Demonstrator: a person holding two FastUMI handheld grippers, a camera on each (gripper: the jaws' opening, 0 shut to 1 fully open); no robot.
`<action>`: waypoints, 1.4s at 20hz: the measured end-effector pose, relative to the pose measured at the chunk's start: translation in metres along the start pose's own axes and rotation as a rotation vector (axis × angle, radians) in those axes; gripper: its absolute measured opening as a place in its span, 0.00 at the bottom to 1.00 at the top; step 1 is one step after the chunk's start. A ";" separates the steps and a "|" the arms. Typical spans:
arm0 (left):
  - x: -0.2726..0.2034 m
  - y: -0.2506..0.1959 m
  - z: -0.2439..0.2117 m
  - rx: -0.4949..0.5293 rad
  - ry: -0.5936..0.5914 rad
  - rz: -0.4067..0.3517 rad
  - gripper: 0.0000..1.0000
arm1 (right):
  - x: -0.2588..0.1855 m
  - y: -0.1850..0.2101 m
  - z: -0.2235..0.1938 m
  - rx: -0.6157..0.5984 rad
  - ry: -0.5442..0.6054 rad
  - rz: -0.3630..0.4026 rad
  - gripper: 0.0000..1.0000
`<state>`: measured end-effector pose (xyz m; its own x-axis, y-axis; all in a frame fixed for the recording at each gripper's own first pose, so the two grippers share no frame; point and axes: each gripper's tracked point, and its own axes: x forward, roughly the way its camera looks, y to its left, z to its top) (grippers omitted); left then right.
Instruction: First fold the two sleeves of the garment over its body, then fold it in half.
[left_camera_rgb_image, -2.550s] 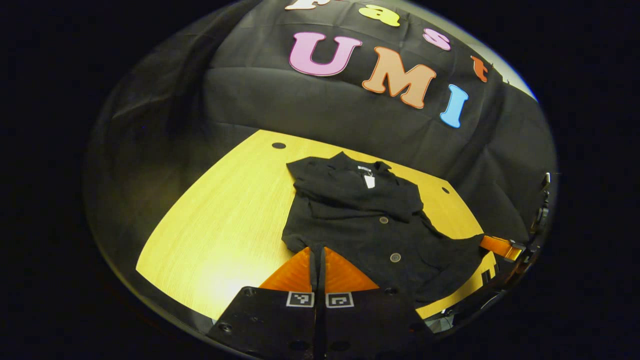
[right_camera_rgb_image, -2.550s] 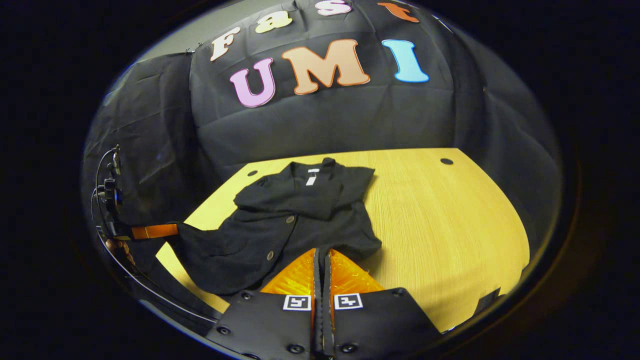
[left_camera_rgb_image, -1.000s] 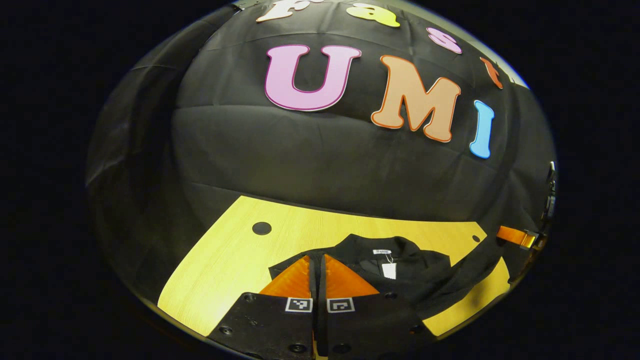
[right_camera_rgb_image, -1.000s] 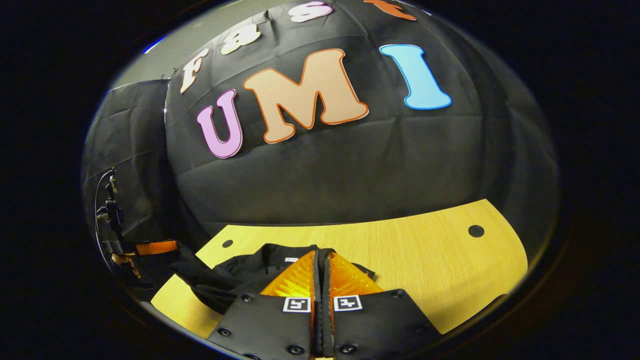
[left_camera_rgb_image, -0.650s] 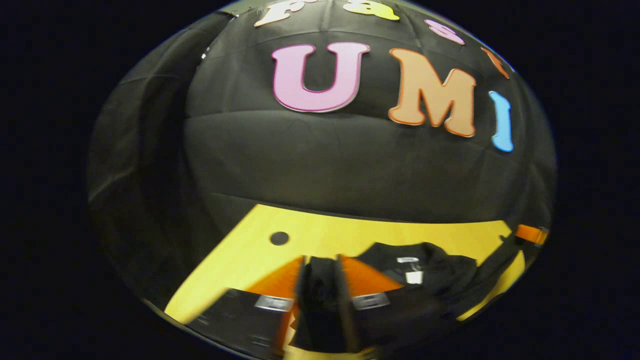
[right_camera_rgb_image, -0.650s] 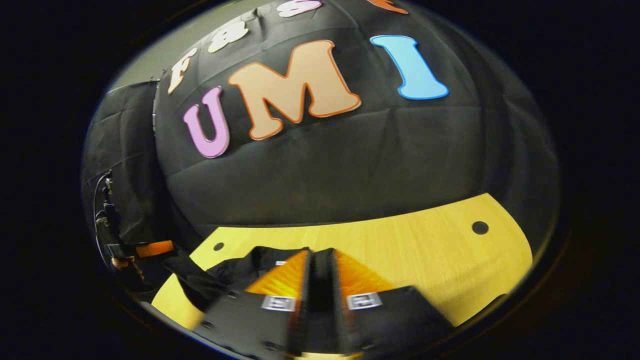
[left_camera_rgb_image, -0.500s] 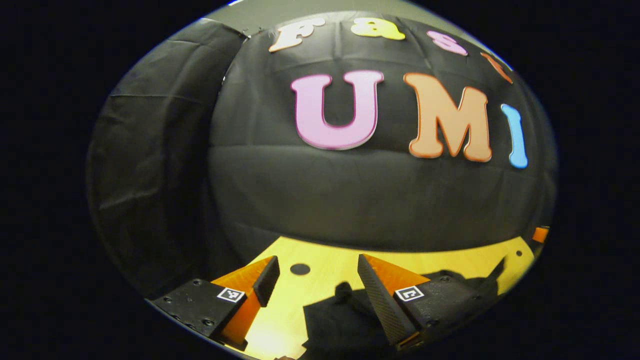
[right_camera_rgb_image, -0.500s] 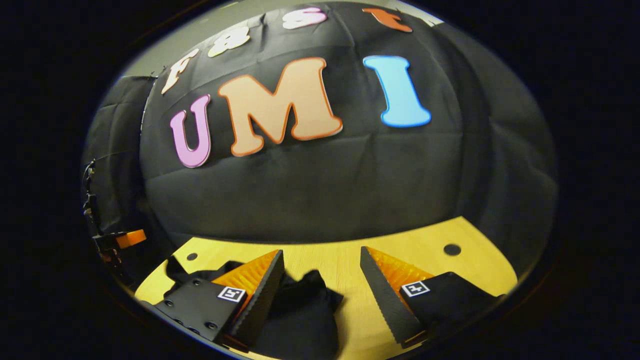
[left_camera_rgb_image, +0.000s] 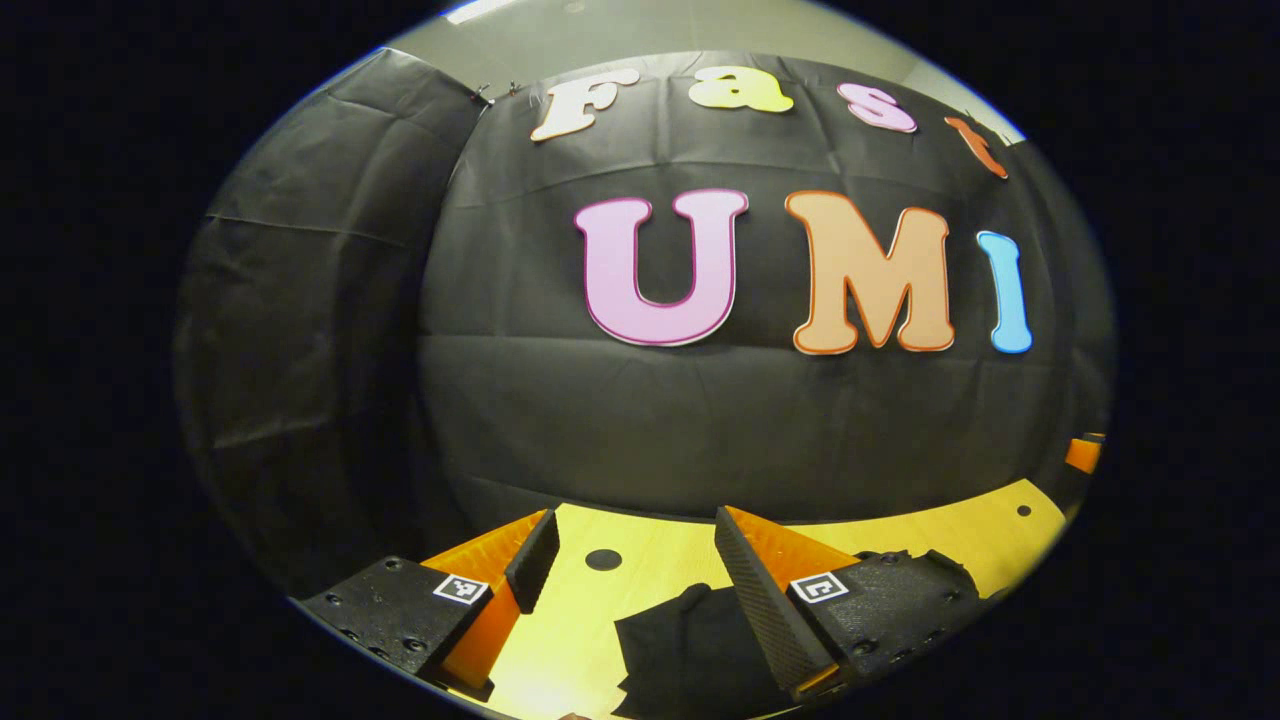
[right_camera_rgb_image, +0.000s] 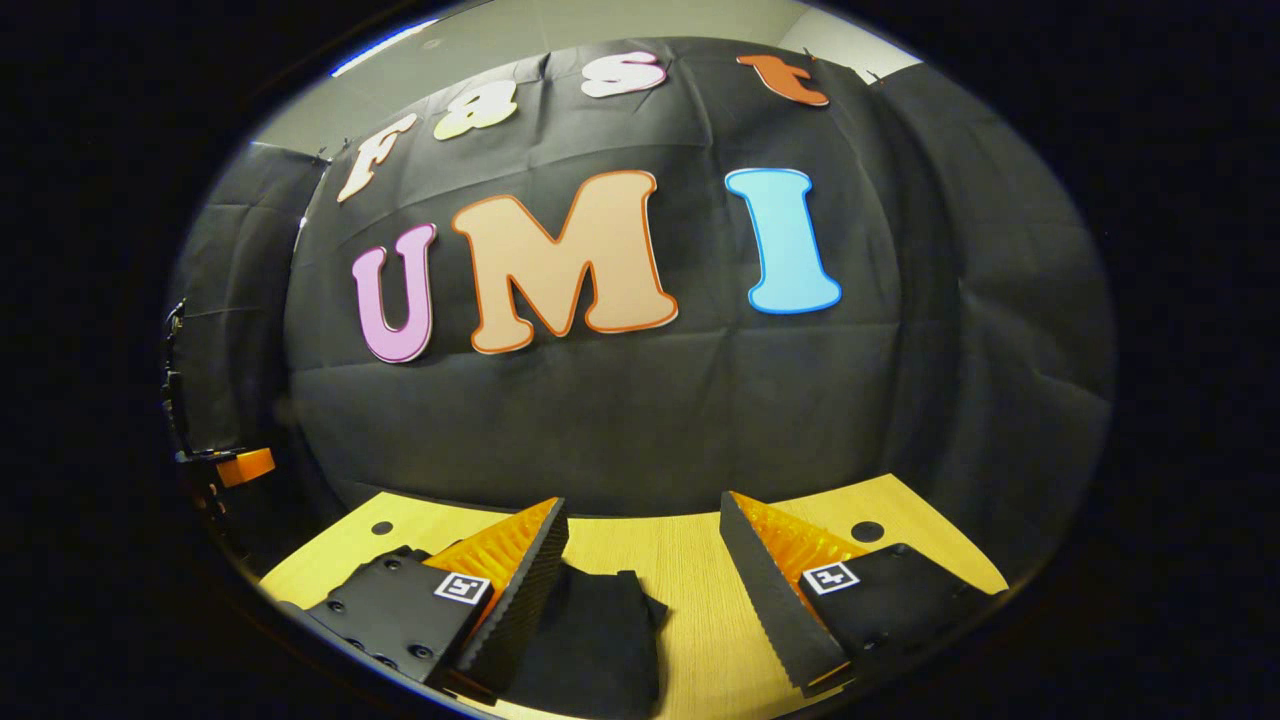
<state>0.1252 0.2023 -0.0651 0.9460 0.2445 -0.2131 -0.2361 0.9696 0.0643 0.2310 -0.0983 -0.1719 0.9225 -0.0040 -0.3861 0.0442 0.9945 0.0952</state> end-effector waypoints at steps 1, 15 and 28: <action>-0.015 0.005 0.006 -0.002 -0.012 0.000 0.93 | -0.017 0.005 0.007 -0.004 -0.025 0.002 0.97; -0.238 0.053 0.036 0.051 -0.132 -0.078 0.93 | -0.275 0.057 -0.023 -0.012 -0.130 -0.024 0.97; -0.291 0.075 0.054 0.061 -0.185 -0.079 0.92 | -0.326 0.073 -0.020 -0.039 -0.170 -0.024 0.93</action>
<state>-0.1559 0.2035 0.0542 0.9870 0.1565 -0.0370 -0.1514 0.9819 0.1142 -0.0746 -0.0227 -0.0572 0.9731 -0.0422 -0.2267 0.0552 0.9972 0.0514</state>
